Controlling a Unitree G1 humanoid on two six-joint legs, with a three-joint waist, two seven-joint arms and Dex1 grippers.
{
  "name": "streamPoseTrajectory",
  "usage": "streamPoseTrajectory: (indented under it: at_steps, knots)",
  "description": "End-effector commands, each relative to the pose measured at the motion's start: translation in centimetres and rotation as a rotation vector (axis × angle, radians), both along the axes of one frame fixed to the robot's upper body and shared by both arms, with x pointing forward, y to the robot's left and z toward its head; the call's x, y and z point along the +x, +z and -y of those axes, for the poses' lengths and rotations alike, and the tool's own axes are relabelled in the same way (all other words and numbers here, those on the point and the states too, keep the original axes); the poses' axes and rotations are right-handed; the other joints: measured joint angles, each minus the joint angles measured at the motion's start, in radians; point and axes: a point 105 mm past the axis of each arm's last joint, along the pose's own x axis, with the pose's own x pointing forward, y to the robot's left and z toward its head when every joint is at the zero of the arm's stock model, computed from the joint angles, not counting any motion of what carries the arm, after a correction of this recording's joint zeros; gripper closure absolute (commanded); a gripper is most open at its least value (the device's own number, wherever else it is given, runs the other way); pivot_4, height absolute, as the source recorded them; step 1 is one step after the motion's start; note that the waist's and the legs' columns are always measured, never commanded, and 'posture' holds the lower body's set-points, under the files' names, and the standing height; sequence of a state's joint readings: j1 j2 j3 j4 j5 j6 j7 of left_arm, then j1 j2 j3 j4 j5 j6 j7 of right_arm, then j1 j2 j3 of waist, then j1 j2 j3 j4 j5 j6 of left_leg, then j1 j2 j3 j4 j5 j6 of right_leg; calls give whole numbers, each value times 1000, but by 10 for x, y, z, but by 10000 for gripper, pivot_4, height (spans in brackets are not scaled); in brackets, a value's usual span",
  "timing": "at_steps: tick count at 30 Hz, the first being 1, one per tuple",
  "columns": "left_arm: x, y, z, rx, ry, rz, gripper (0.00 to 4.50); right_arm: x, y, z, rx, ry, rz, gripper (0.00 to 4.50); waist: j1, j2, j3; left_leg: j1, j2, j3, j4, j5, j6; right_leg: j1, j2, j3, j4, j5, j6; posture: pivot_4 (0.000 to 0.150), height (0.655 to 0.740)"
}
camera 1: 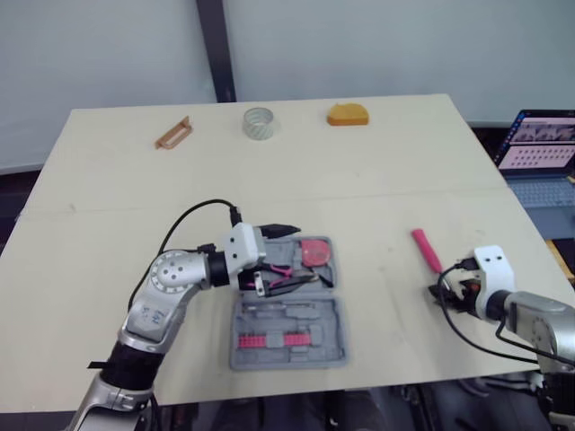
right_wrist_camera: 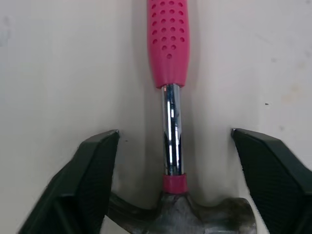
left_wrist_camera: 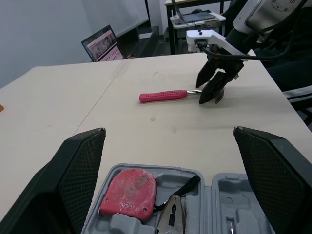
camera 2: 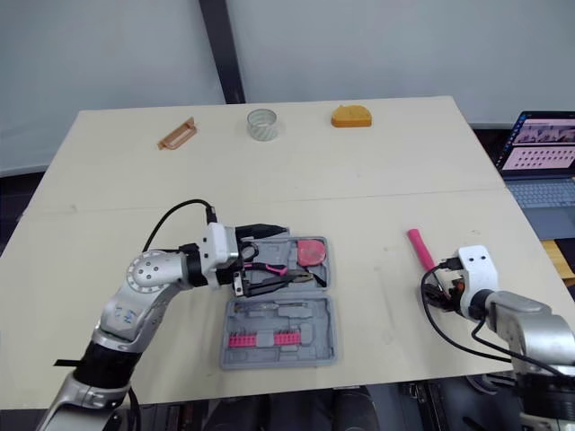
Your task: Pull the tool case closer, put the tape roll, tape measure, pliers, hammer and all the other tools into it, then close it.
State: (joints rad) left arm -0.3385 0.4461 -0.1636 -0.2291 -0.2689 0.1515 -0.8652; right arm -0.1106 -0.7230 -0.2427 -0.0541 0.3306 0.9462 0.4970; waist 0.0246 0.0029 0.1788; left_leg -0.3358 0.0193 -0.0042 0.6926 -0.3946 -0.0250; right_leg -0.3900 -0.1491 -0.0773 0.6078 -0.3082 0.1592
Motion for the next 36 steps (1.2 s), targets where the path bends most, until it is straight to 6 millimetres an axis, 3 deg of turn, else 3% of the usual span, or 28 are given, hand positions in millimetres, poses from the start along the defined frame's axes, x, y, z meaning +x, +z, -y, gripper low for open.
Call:
streamPoseTrajectory:
  at_steps: [1,5,11,17,26,31,36]
  knots:
    - [-2,9,3,-12,-8,42,0,-13,-20,4,9,-22,-98,24544,0,-1,0,0,0,0,0,0,0,0,0,0,0,0,0,1500,7400]
    - [-1,10,4,-15,-8,44,0,-14,-22,5,8,-27,-103,44380,0,-3,-2,0,0,0,0,0,0,0,0,0,0,0,0,1500,7400]
    - [0,11,4,-20,-8,44,0,-11,-19,6,0,-14,-75,44380,1,-4,-2,0,0,-1,1,0,0,1,0,0,0,0,0,1500,7400]
    - [-6,5,-11,-5,24,31,0,-3,9,-9,-61,184,17,44380,-2,-4,-2,0,0,0,0,0,0,0,0,0,-1,0,0,1500,7400]
    - [-40,-12,-53,92,71,-16,0,-8,63,-72,-192,709,9,44380,-10,1,0,-1,0,0,0,0,1,-2,0,0,-1,0,0,1500,7400]
    - [-58,-35,-99,167,192,-100,0,-18,85,-140,-216,1008,-18,44380,-19,2,1,-1,1,0,-2,-1,1,-2,0,0,-2,0,0,1500,7400]
    - [-73,-46,-123,188,271,-137,0,-26,91,-191,-207,1182,-1,44380,-8,2,2,-5,1,-1,-1,-1,1,-3,0,-1,-5,1,-1,1500,7400]
